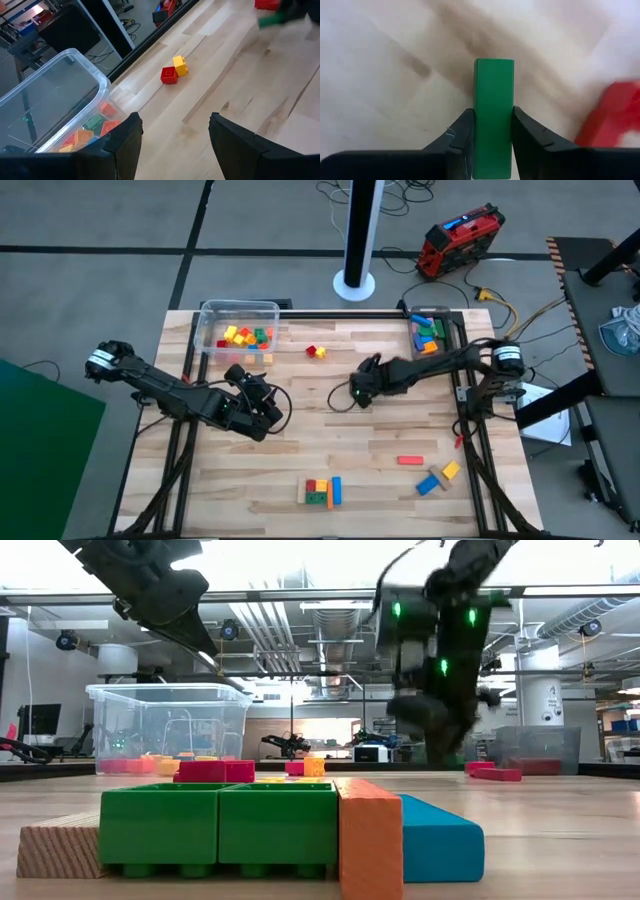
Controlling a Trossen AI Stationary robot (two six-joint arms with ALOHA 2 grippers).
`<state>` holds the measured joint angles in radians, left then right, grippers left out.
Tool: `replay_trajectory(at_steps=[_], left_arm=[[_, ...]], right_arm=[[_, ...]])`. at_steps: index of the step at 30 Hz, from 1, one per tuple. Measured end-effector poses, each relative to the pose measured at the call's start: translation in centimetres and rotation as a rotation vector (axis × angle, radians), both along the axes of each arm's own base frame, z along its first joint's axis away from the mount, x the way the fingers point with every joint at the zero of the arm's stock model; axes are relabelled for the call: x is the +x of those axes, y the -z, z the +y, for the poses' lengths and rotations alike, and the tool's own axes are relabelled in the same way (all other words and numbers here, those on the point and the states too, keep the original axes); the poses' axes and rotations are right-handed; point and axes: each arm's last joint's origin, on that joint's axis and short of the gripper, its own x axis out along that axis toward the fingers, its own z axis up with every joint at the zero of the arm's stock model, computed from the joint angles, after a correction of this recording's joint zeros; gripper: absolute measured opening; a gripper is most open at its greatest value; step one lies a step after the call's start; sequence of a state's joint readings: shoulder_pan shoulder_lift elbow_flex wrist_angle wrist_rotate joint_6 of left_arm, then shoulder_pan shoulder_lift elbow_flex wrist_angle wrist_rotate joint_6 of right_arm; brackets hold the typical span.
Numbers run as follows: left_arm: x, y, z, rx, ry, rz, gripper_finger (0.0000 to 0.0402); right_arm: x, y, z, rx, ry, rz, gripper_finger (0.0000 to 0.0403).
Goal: Sort blocks by size
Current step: Put the green rectangular wooden block into the black bin, then put the yellow square game piece into the transparent bin
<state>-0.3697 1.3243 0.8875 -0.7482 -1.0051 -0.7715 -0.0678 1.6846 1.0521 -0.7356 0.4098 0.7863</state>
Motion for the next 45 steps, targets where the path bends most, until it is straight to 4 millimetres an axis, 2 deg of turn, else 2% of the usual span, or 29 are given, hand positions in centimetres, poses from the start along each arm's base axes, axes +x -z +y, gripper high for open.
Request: replay_trajectory(at_steps=[4,9,13,17,20,26,31,37,45], left_arm=[[0.0,0.0,0.0,0.002,0.001,0.001,0.0205],[0.0,0.0,0.0,0.002,0.001,0.001,0.0205],[0.0,0.0,0.0,0.003,0.000,0.001,0.0205],[0.0,0.0,0.0,0.008,-0.002,-0.001,0.0205],[0.0,0.0,0.0,0.008,-0.001,-0.001,0.0205],[-0.1,0.1,0.0,0.011,-0.002,0.004,0.0205],[-0.1,0.5,0.1,0.011,-0.003,0.000,0.0205],[0.0,0.8,0.0,0.001,-0.002,-0.018,0.0205],[0.4,0.7,-0.2,-0.031,0.053,-0.012,0.0205]], right_arm=[[-0.8,-3.3,-2.2,-0.132,0.057,0.076,0.0088],[-3.4,-6.3,-5.9,-0.297,0.244,0.177,0.0088],[-6.0,-6.3,-8.9,-0.322,0.410,0.285,0.0088],[-8.2,-4.8,-11.4,-0.296,0.529,0.360,0.0090],[-9.2,-3.9,-12.1,-0.263,0.575,0.394,0.0133],[-8.5,-3.8,-11.0,-0.289,0.530,0.369,0.0251],[-6.6,-4.1,-9.4,-0.322,0.439,0.295,0.0307],[-4.1,-4.0,-6.2,-0.343,0.289,0.181,0.0325],[-2.7,-4.2,0.5,-0.394,0.113,0.080,0.0302]])
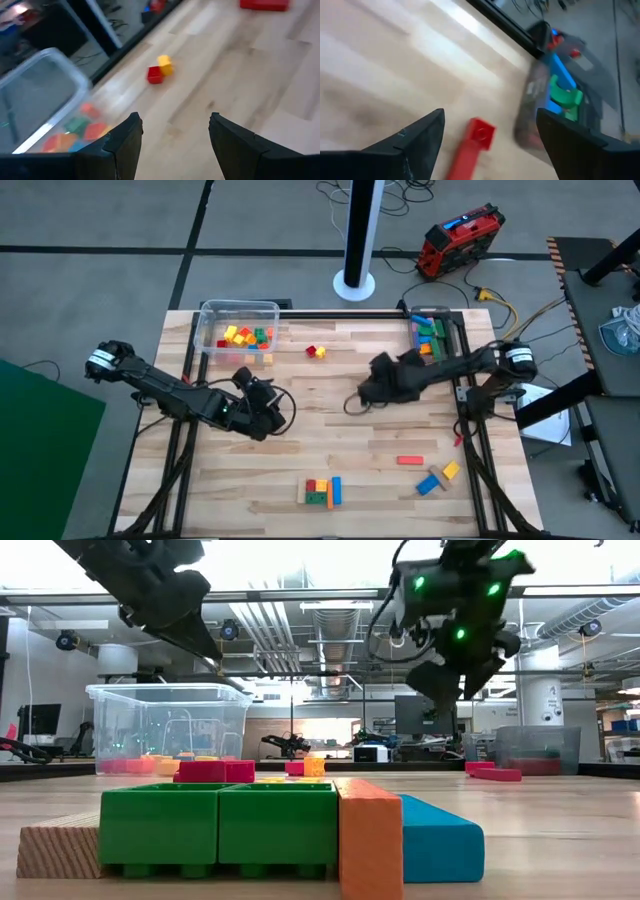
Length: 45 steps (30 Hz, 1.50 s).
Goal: Sort blocks by size
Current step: Put the yellow square game piece into the transparent bin
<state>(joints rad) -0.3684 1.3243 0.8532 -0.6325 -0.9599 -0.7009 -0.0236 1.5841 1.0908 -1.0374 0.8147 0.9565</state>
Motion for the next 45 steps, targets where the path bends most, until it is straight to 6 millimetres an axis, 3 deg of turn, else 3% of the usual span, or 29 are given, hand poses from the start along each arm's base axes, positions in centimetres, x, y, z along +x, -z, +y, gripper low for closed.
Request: replay_trajectory(at_steps=[10,21,27,36,40,45], left_arm=[[2.9,-1.5,1.1,-0.001,0.231,-0.034,0.0205],[5.1,-1.2,7.8,0.050,0.435,-0.089,0.0205],[6.9,1.2,11.9,0.021,0.397,-0.130,0.0205],[11.3,4.7,15.6,0.001,0.309,0.014,0.0205],[11.6,6.1,17.4,-0.018,0.261,0.053,0.0205],[11.4,7.0,18.0,-0.007,0.265,0.098,0.0205]], right_arm=[[-0.1,-0.2,6.7,-0.097,-0.181,-0.093,0.0295],[-1.5,-1.6,10.6,-0.116,-0.307,-0.185,0.0330],[-2.4,-2.6,11.4,-0.133,-0.323,-0.263,0.0338],[-2.5,-2.4,11.4,-0.134,-0.323,-0.258,0.0336],[-2.6,-2.4,11.5,-0.133,-0.327,-0.258,0.0331],[-2.7,-2.2,11.5,-0.135,-0.328,-0.252,0.0330]])
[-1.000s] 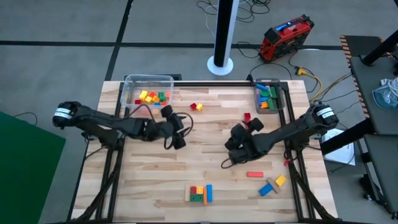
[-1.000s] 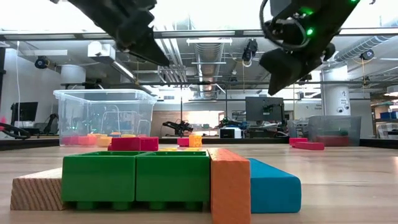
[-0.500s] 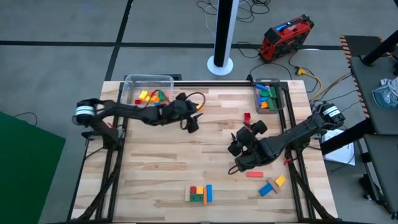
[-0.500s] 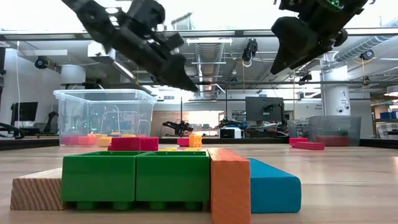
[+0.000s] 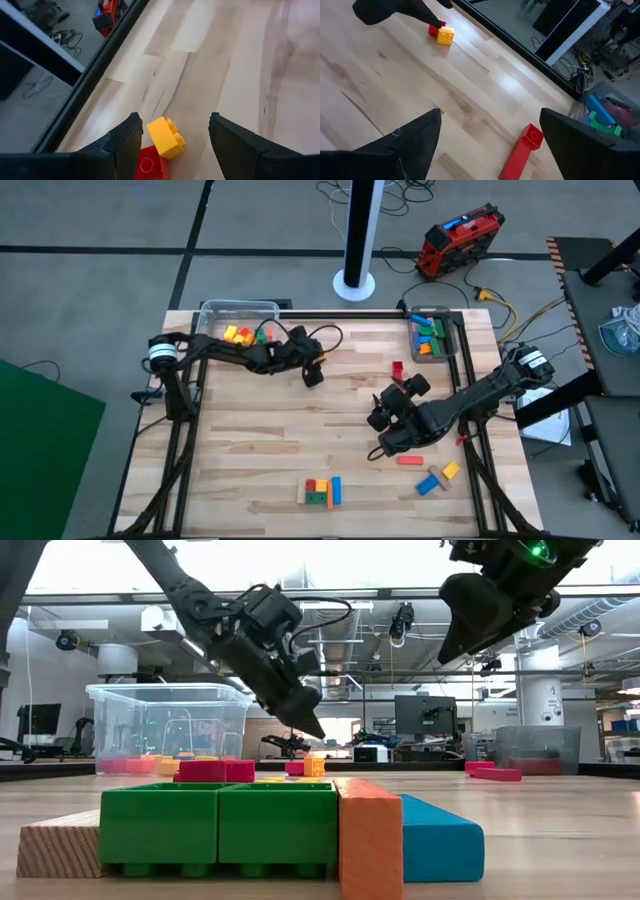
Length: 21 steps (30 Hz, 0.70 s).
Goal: Sort blocks by size
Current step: Put the yellow square game piece into the transparent bin
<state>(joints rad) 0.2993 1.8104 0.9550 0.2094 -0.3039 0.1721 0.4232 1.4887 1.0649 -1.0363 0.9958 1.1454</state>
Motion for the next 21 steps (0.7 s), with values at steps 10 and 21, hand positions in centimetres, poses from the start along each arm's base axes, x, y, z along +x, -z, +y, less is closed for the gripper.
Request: replay_trajectory(at_steps=[10,21], left_arm=[[0.2,1.8,0.4,-0.016,0.056,0.051,0.0205],[1.9,3.2,2.1,-0.030,-0.030,0.061,0.0205]], right_arm=[[-0.4,0.8,-0.2,-0.005,0.012,0.011,0.0333],[-0.6,1.2,-0.6,-0.005,0.031,0.014,0.0330]])
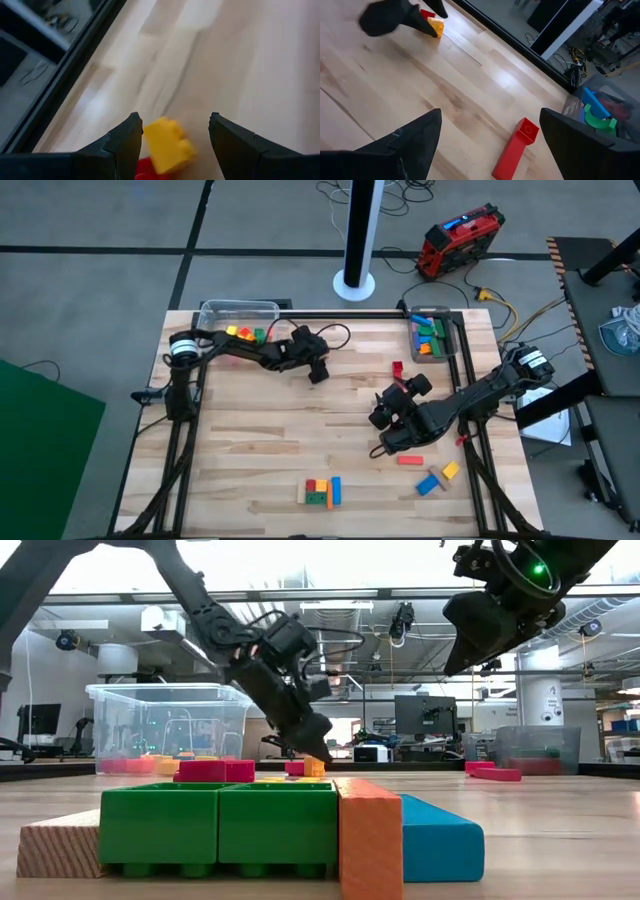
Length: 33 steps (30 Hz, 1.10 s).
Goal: Sort blocks by size
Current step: Put the yellow square game piece into the transparent bin
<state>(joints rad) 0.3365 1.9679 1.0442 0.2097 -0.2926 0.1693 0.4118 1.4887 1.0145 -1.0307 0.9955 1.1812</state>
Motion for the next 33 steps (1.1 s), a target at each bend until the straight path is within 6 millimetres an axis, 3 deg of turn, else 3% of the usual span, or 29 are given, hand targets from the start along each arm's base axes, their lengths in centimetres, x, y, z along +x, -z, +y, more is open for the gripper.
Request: replay_trajectory(at_steps=[11,25,29,33], left_arm=[[0.2,1.2,0.2,-0.014,-0.020,0.094,0.0190],[0.3,1.1,-0.1,-0.054,0.015,0.079,0.0067],[0.4,0.1,-0.6,-0.056,0.015,0.048,0.0068],[0.5,-2.5,-1.9,-0.036,0.047,-0.014,0.0078]], right_arm=[[0.0,0.0,0.0,-0.001,-0.001,0.002,0.0329],[0.1,0.0,0.0,0.003,-0.002,-0.006,0.0325],[0.1,0.0,0.0,0.003,-0.002,-0.006,0.0329],[0.1,0.0,0.1,0.007,-0.002,-0.013,0.0324]])
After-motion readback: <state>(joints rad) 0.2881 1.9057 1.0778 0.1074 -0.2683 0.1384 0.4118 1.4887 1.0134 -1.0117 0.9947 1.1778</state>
